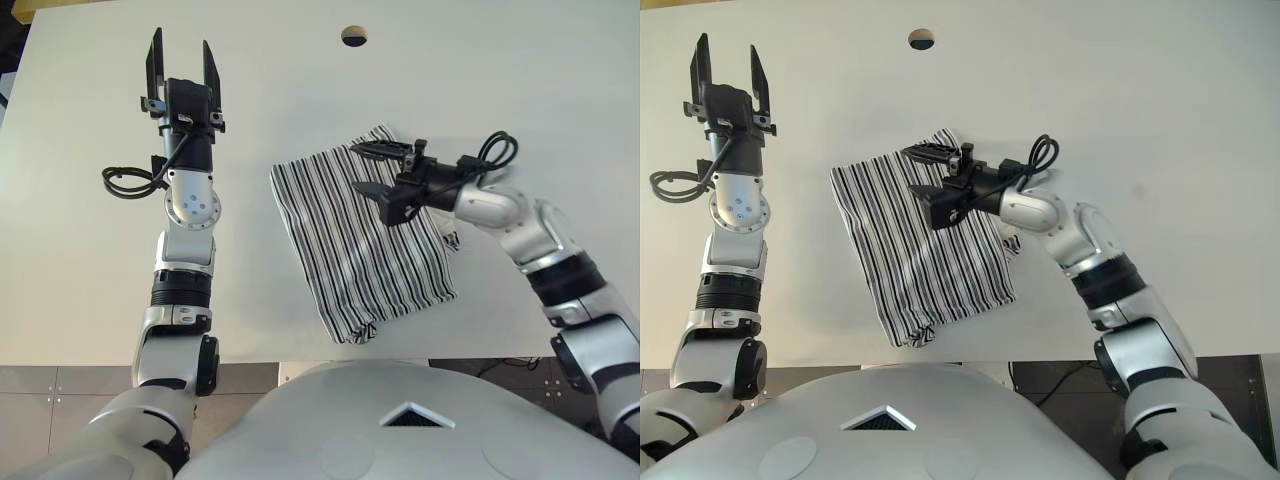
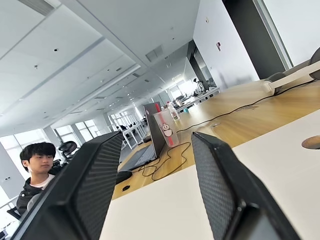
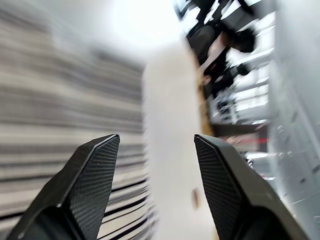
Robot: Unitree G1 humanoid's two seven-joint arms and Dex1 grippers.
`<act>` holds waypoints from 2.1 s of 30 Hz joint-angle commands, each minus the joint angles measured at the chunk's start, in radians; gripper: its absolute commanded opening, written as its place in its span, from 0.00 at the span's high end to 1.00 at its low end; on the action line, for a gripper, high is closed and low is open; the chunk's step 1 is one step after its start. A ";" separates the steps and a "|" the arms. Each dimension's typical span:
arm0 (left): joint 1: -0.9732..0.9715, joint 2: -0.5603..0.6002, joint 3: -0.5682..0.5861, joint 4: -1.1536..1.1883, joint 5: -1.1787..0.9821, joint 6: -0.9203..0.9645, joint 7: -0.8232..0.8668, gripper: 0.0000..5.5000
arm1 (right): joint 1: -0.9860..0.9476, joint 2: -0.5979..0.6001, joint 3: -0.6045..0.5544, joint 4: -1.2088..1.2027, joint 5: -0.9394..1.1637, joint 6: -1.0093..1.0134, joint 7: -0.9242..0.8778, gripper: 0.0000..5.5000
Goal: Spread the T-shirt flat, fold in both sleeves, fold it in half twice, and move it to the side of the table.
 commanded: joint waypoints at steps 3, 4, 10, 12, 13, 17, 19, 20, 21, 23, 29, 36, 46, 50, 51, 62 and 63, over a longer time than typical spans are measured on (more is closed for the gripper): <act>0.000 0.002 -0.033 -0.005 0.018 -0.022 -0.053 0.54 | 0.013 -0.039 0.026 0.242 -0.076 -0.059 -0.133 0.50; 0.004 0.009 -0.035 -0.008 0.027 -0.033 -0.056 0.54 | 0.031 -0.056 0.011 0.236 -0.060 -0.069 -0.144 0.50; 0.040 0.067 -0.054 -0.033 0.077 -0.103 -0.088 0.54 | 0.181 -0.137 -0.127 0.028 0.033 -0.044 -0.190 0.50; 0.046 0.093 -0.048 -0.030 0.085 -0.114 -0.097 0.54 | 0.201 -0.139 -0.171 -0.060 0.048 -0.014 -0.199 0.50; 0.046 0.104 -0.048 -0.026 0.092 -0.121 -0.098 0.54 | 0.206 -0.140 -0.186 -0.093 0.049 -0.002 -0.200 0.50; 0.093 0.208 -0.086 -0.067 0.143 -0.241 -0.163 0.54 | 0.274 -0.144 -0.306 -0.312 0.235 -0.053 -0.208 0.50; 0.173 0.317 -0.104 -0.128 0.167 -0.327 -0.244 0.54 | 0.377 -0.210 -0.377 -0.442 0.388 -0.084 -0.153 0.50; 0.243 0.395 -0.103 -0.173 0.157 -0.352 -0.308 0.54 | 0.477 -0.290 -0.419 -0.493 0.434 -0.103 -0.102 0.50; 0.304 0.455 -0.096 -0.210 0.143 -0.358 -0.361 0.54 | 0.564 -0.356 -0.454 -0.523 0.451 -0.116 -0.058 0.50; 0.470 0.590 -0.107 -0.301 0.115 -0.353 -0.496 0.54 | 0.764 -0.484 -0.516 -0.547 0.417 -0.136 0.026 0.50; 0.604 0.656 -0.147 -0.464 0.059 -0.288 -0.670 0.54 | 0.923 -0.603 -0.578 -0.537 0.194 -0.112 0.110 0.50; 0.580 0.556 -0.301 -0.496 0.085 -0.276 -0.755 0.54 | 0.755 -0.582 -0.409 -0.490 0.091 -0.163 0.211 0.50; 0.456 0.455 -0.428 -0.374 0.184 -0.326 -0.767 0.54 | 0.592 -0.529 -0.272 -0.441 0.093 -0.181 0.240 0.50; 0.414 0.435 -0.454 -0.329 0.207 -0.350 -0.757 0.54 | 0.566 -0.517 -0.262 -0.426 0.082 -0.181 0.221 0.50; 0.404 0.431 -0.462 -0.320 0.211 -0.356 -0.756 0.54 | 0.566 -0.518 -0.261 -0.423 0.083 -0.182 0.219 0.50; 0.353 0.410 -0.506 -0.248 0.234 -0.394 -0.738 0.84 | 0.557 -0.508 -0.245 -0.363 0.073 -0.213 0.170 0.89; 0.351 0.409 -0.508 -0.243 0.234 -0.395 -0.736 0.86 | 0.556 -0.506 -0.243 -0.359 0.072 -0.215 0.166 0.93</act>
